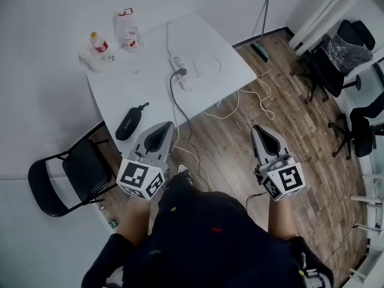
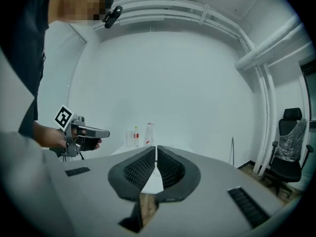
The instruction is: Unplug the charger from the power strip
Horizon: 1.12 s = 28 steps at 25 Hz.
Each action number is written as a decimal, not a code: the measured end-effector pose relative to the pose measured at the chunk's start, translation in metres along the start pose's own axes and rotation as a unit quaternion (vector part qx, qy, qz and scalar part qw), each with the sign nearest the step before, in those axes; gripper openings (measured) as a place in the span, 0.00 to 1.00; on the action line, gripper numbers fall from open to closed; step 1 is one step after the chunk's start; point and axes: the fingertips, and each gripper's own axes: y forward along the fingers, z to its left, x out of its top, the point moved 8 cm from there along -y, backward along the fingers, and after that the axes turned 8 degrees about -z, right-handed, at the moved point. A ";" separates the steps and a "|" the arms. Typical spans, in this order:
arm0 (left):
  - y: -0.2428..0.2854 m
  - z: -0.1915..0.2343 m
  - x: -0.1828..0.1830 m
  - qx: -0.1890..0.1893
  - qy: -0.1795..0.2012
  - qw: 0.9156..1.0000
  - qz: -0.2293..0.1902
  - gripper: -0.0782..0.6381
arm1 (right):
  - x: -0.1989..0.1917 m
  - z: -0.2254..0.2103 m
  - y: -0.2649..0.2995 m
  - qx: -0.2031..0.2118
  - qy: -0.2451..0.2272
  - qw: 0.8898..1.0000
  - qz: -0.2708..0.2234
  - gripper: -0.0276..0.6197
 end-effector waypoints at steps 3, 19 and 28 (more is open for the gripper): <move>0.009 0.029 0.007 -0.008 -0.001 1.000 -0.001 0.13 | 0.001 0.006 0.040 0.006 0.003 1.000 0.005 0.09; 0.056 0.096 0.010 0.014 -0.005 1.000 0.015 0.13 | -0.011 -0.008 0.171 0.085 0.014 0.996 0.016 0.09; 0.139 0.115 -0.006 0.102 -0.016 0.994 0.027 0.13 | -0.037 -0.095 0.274 0.178 0.008 0.983 0.050 0.09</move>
